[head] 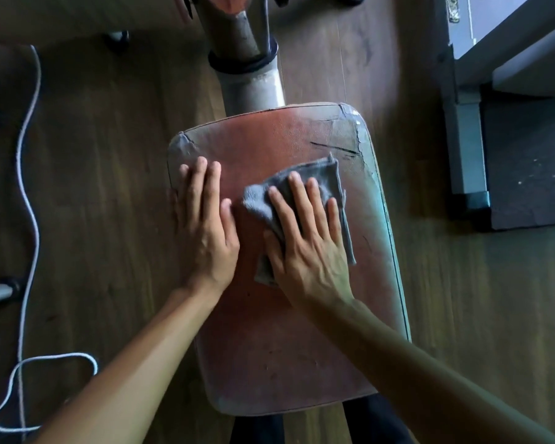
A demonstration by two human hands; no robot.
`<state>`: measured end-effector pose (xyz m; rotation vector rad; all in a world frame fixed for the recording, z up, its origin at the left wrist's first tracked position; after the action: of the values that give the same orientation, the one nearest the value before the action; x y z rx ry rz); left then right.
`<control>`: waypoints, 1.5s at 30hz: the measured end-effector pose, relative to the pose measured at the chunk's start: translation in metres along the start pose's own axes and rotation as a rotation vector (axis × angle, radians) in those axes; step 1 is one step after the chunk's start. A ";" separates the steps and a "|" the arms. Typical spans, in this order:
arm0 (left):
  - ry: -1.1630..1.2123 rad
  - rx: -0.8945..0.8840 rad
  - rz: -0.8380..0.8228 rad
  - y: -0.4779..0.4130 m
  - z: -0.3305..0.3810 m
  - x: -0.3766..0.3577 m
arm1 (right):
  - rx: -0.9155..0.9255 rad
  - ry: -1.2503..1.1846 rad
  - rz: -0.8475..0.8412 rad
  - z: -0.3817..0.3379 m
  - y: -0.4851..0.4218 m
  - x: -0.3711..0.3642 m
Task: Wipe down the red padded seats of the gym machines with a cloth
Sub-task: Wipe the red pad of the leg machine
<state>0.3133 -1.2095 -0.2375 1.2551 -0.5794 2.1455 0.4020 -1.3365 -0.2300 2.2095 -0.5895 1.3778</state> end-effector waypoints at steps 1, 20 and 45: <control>-0.013 0.000 -0.001 0.001 0.000 0.000 | -0.013 -0.002 0.007 0.002 0.003 -0.002; -0.060 -0.002 -0.035 0.003 0.005 0.001 | -0.220 0.014 0.051 0.023 -0.023 0.008; -0.127 -0.082 -0.100 0.017 0.025 -0.011 | -0.229 0.026 -0.064 0.051 0.015 0.012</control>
<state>0.3224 -1.2404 -0.2369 1.3529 -0.6369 1.9518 0.4344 -1.3800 -0.2365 2.0078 -0.6286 1.2386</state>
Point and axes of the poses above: each hand's wrist, its own y-axis away from the middle knuckle, its own x-axis out of the back of the hand, z = x × y, the point moved 7 cm from there along -y, towards the middle knuckle, and after that the axes turned 3 degrees about -z, right-handed, at the moved point
